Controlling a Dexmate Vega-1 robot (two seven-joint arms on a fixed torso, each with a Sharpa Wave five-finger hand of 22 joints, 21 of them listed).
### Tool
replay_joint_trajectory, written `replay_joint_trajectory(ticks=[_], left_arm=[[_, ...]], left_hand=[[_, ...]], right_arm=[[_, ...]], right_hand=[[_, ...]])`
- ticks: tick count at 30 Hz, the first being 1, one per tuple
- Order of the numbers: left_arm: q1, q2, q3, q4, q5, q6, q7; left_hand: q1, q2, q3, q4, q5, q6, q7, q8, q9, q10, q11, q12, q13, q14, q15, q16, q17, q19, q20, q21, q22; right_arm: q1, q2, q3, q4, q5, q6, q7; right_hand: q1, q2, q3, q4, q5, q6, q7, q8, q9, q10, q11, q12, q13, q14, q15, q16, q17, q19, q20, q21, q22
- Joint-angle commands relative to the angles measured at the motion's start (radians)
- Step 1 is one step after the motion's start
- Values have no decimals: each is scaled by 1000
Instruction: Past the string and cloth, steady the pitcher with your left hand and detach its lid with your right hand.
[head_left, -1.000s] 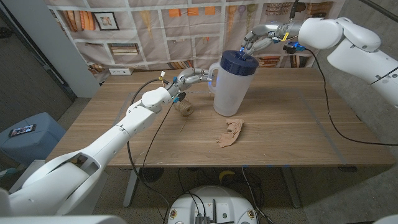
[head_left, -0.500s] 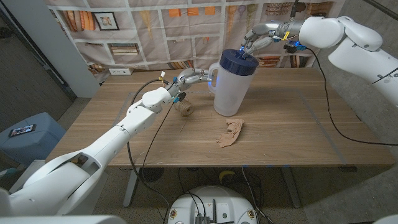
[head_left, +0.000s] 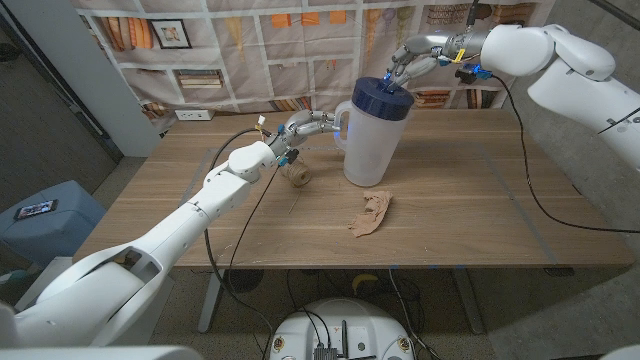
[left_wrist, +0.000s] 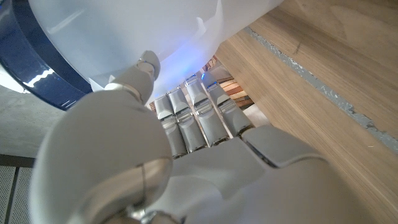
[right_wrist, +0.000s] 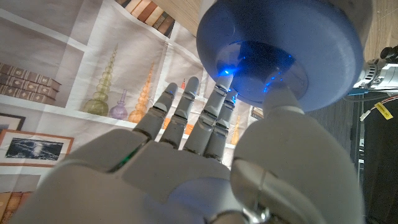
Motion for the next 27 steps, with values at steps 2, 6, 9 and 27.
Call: replay_joint_trajectory(ticks=[2,6,9,27], left_arm=[[4,-1,-2,7,-4,-6,-1],[3,-1,-2,11,-6,-8,-5],[4,-1,-3,12,-8,-8,-5],[19,8,-16,13,-32,-11,-14]], left_hand=[[5,59,9,10,6,48,32,3,3,49,-42,5,3,41,-120,2,1,7,-140,1,4],[4,60,8,11,6,48,31,3,3,47,-43,4,3,41,-120,2,1,6,-140,1,4],[3,60,9,11,6,47,30,3,3,45,-44,3,2,40,-120,2,1,6,-140,1,4],[-6,57,10,14,8,24,28,-6,2,32,-41,-1,2,28,-117,-4,-2,1,-140,-2,3]], right_arm=[[5,2,7,-13,-1,-8,-7],[6,1,8,-19,-5,-15,-8],[8,1,8,-23,-9,-18,-9],[14,-20,24,-70,-38,-69,0]], right_hand=[[71,80,-2,1,6,73,-72,5,4,8,2,-5,5,10,-138,-3,1,3,7,0,5],[70,80,-2,2,6,73,-72,5,4,9,2,-6,5,11,-137,-4,1,4,7,0,5],[70,80,-3,2,6,73,-72,4,4,8,2,-6,5,11,-137,-5,0,4,7,0,5],[69,79,-7,1,6,73,-72,3,4,8,2,-10,5,10,-137,-7,0,1,8,-1,5]])
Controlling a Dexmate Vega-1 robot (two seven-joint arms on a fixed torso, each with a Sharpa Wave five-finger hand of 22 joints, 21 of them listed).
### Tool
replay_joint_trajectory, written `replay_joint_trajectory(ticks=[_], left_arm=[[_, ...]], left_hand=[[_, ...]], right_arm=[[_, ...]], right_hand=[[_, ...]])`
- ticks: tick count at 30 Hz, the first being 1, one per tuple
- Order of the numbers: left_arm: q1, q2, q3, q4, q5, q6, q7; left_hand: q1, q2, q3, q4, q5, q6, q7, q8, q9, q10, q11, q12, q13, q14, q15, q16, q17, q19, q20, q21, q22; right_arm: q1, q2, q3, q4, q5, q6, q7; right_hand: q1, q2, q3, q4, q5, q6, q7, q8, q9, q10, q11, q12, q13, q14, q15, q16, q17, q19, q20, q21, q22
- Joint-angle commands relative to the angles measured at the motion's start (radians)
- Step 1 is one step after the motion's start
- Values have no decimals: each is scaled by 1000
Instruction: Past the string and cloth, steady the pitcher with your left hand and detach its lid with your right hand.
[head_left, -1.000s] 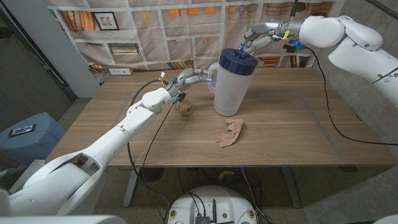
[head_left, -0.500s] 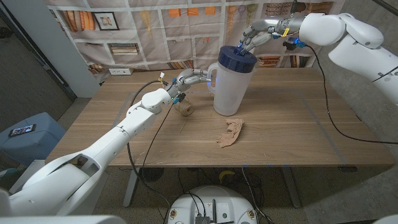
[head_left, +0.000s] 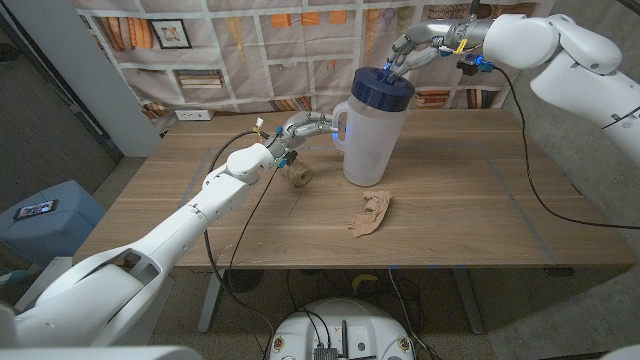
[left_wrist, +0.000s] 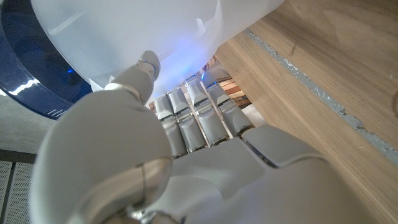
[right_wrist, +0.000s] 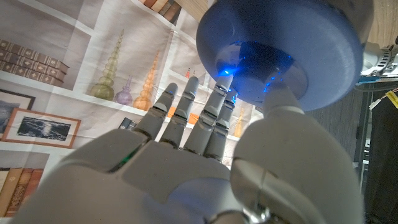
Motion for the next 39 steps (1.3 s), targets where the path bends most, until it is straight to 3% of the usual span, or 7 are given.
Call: replay_joint_trajectory(ticks=[1,20,24,27,31,39], left_arm=[[8,11,-10,0,-15,-3,-10],[22,33,-30,-15,-37,-5,-17],[10,35,-26,-2,-49,-6,-54],[1,37,-21,6,-54,-2,-77],[-5,39,-17,14,-60,2,-97],[-1,47,-17,10,-67,9,-112]], left_hand=[[-7,57,10,15,4,23,28,-6,3,32,-39,-1,2,26,-116,-1,2,-1,-140,-2,3],[-64,32,2,23,7,-61,21,-29,3,-43,-33,-15,1,-51,-104,-9,-1,-29,-122,-7,3],[-96,18,-5,28,7,-107,18,-33,2,-88,-35,-18,2,-83,-97,-10,-2,-43,-109,-7,4],[-128,-3,-13,26,8,-159,15,-35,2,-149,-17,-21,2,-132,-86,-11,-3,-64,-90,-8,4],[-139,-14,-18,23,9,-193,11,-38,2,-191,-6,-25,3,-171,-78,-13,-3,-72,-69,-8,5],[-143,-27,-30,15,8,-229,3,-36,2,-231,-6,-21,4,-213,-67,-8,1,-83,-49,-7,5]], right_arm=[[3,-16,12,-32,-17,-35,9],[-13,-62,45,-75,-30,-119,18],[-23,-75,53,-88,-35,-140,14],[-32,-84,59,-97,-34,-150,11],[-41,-92,61,-105,-39,-165,7],[-51,-103,63,-109,-48,-180,1]], right_hand=[[69,79,-2,-2,3,74,-72,2,4,8,2,-4,5,6,-140,-3,0,5,6,-1,5],[69,78,-6,-3,3,77,-73,1,4,8,2,-8,6,2,-140,-5,0,-2,12,-3,5],[69,79,-7,-3,3,78,-73,1,4,6,2,-10,6,-1,-140,-6,0,-1,11,-2,5],[69,79,-8,-2,3,79,-73,1,4,7,2,-10,6,-1,-139,-6,1,0,11,-2,5],[68,80,-9,-2,3,79,-73,1,4,7,2,-11,6,-1,-139,-6,1,-1,11,-2,5],[69,80,-10,-2,3,78,-73,0,4,7,2,-12,7,-2,-140,-6,2,-1,10,-2,5]])
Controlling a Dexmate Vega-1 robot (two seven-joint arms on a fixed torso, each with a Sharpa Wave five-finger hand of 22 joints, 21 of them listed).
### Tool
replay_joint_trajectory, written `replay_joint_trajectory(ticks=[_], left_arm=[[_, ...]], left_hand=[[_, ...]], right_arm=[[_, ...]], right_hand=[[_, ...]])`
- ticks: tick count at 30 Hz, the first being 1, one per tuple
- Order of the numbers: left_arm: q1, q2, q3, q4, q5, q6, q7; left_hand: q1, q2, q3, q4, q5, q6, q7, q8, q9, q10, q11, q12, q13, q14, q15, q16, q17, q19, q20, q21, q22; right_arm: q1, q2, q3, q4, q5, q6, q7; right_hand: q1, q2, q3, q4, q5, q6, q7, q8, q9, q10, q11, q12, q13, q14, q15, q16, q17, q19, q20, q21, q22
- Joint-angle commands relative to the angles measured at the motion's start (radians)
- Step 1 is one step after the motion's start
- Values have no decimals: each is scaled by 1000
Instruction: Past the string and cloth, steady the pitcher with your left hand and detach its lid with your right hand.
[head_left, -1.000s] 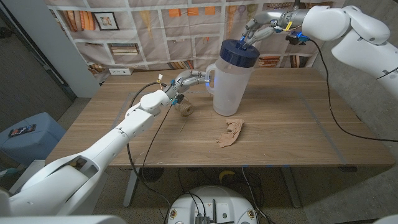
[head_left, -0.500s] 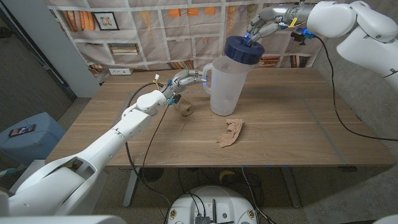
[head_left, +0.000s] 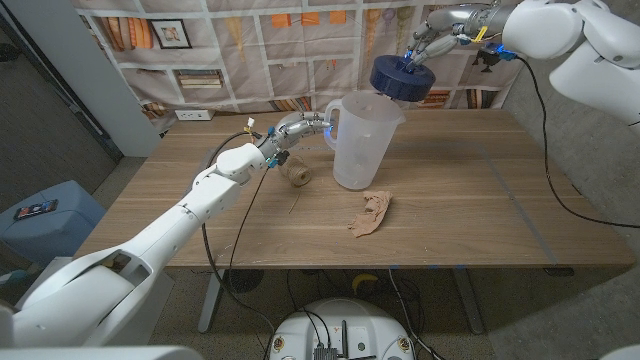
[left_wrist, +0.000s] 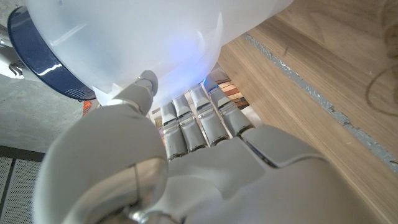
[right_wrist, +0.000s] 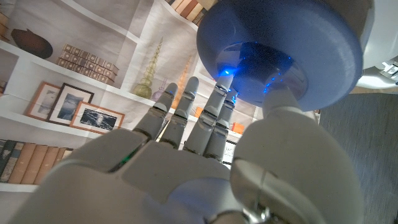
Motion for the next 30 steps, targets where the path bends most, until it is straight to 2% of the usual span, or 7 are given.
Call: replay_joint_trajectory(ticks=[1,4,17,21,23,27,30], left_arm=[[0,13,3,-1,-14,16,-31],[7,18,1,-9,-16,20,-27],[30,47,-9,-33,-27,26,-39],[37,52,-13,-40,-28,25,-34],[38,56,-14,-44,-28,25,-35],[39,63,-17,-48,-35,26,-48],[34,74,-17,-50,-48,38,-77]], left_hand=[[6,-13,-2,-8,1,-6,-4,4,2,-11,-2,2,2,-13,-94,4,4,-1,-57,1,5],[9,-15,-6,-10,1,-6,-7,7,2,-19,-4,3,2,-31,-89,3,5,-9,-55,-1,5],[36,-35,-57,-10,6,-76,-32,10,-1,-162,34,3,1,-181,-30,8,7,-45,-12,0,5],[41,-45,-68,-11,7,-93,-32,10,-1,-189,37,3,0,-206,-23,8,6,-58,-10,-1,5],[44,-48,-78,-9,8,-114,-33,9,-2,-231,49,-1,-2,-224,-15,11,6,-64,-7,0,5],[43,-63,-97,-7,8,-140,-41,9,-4,-262,52,4,-5,-266,0,9,5,-79,-1,0,5],[35,-66,-118,1,8,-196,-39,4,-7,-318,59,5,-8,-325,21,6,6,-113,18,-3,5]], right_arm=[[-20,-22,8,-14,-11,-33,-11],[-23,-25,9,-14,-11,-37,-13],[-41,-47,19,-19,-22,-60,-21],[-46,-54,18,-23,-35,-76,-21],[-49,-56,17,-27,-41,-90,-20],[-53,-63,15,-30,-51,-98,-17],[-60,-68,16,-34,-59,-116,-16]], right_hand=[[72,78,-2,-2,7,78,-73,3,4,7,2,-4,2,-2,-139,-3,1,5,5,-1,5],[72,78,-2,-2,7,77,-73,2,4,7,2,-4,3,-2,-139,-2,2,5,4,-1,5],[74,79,-4,-3,7,80,-73,2,3,8,2,-6,4,-3,-141,-3,3,6,4,-1,5],[75,79,-4,-4,7,81,-73,2,3,8,2,-7,4,-4,-141,-3,3,6,4,-1,5],[76,80,-4,-4,8,81,-73,2,3,7,2,-7,4,-3,-141,-4,3,6,4,0,5],[76,80,-5,-4,8,83,-73,2,3,8,1,-7,4,-3,-140,-4,3,6,3,-1,5],[77,80,-5,-4,8,84,-73,3,3,8,1,-7,4,-3,-141,-3,4,6,3,-1,5]])
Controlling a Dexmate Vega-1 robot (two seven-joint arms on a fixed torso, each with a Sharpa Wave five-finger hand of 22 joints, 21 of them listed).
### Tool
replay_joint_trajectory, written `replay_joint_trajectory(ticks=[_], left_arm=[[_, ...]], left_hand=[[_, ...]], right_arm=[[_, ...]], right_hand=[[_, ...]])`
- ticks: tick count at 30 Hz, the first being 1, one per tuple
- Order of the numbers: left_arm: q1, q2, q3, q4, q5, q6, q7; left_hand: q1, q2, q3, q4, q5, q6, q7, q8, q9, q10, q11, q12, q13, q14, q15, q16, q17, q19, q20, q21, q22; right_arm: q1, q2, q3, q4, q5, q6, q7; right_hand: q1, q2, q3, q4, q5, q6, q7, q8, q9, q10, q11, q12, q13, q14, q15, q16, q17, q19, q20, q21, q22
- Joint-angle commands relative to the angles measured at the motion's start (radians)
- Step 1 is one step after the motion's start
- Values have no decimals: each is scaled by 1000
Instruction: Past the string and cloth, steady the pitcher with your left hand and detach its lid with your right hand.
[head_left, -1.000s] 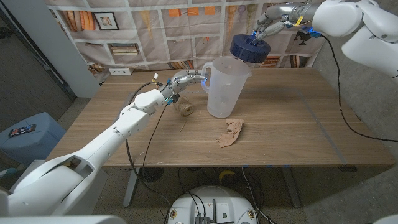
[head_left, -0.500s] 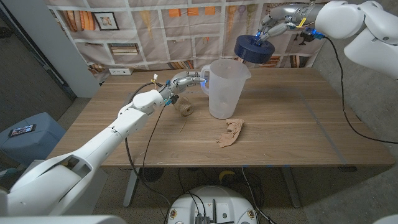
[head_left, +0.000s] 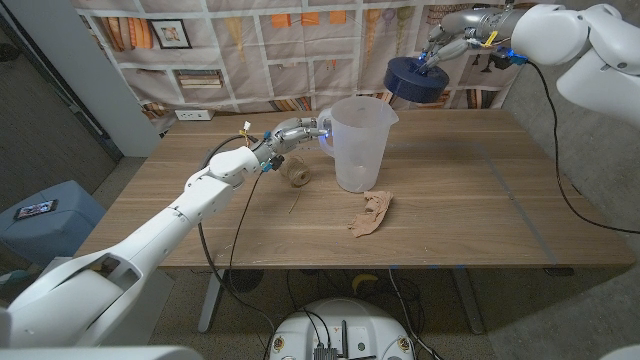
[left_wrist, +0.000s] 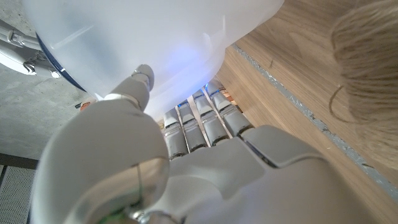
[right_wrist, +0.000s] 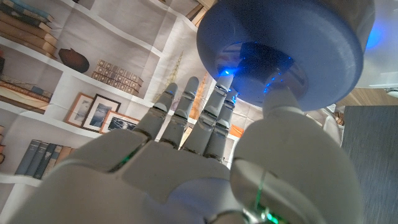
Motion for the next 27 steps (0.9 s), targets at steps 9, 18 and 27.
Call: replay_joint_trajectory(ticks=[9,18,27], left_arm=[[-1,51,-20,-14,-53,19,-97],[19,67,-44,-33,-79,16,-95],[45,80,-66,-60,-88,15,-63]], left_hand=[[-49,-11,-66,20,4,-165,12,-2,-7,-208,43,2,-8,-194,60,1,3,-119,36,-8,4],[-86,-4,-88,27,1,-211,11,0,-10,-298,44,3,-10,-288,76,-1,3,-180,46,-9,4],[-108,3,-99,31,-1,-239,9,-1,-12,-333,49,6,-11,-325,84,2,3,-213,51,-9,4]], right_arm=[[-36,-34,0,3,-36,-45,-4],[-40,-36,-9,28,-45,-39,-5],[-45,-34,-28,48,-78,-38,-2]], right_hand=[[79,81,-1,-1,4,85,-73,3,3,7,1,-2,5,-2,-142,-3,4,5,2,-1,5],[80,81,-2,-1,4,87,-73,3,3,7,1,-2,6,-2,-141,-5,3,4,1,-1,5],[80,81,-3,0,4,90,-73,5,4,6,2,-4,6,-2,-140,-6,3,4,1,-1,5]])
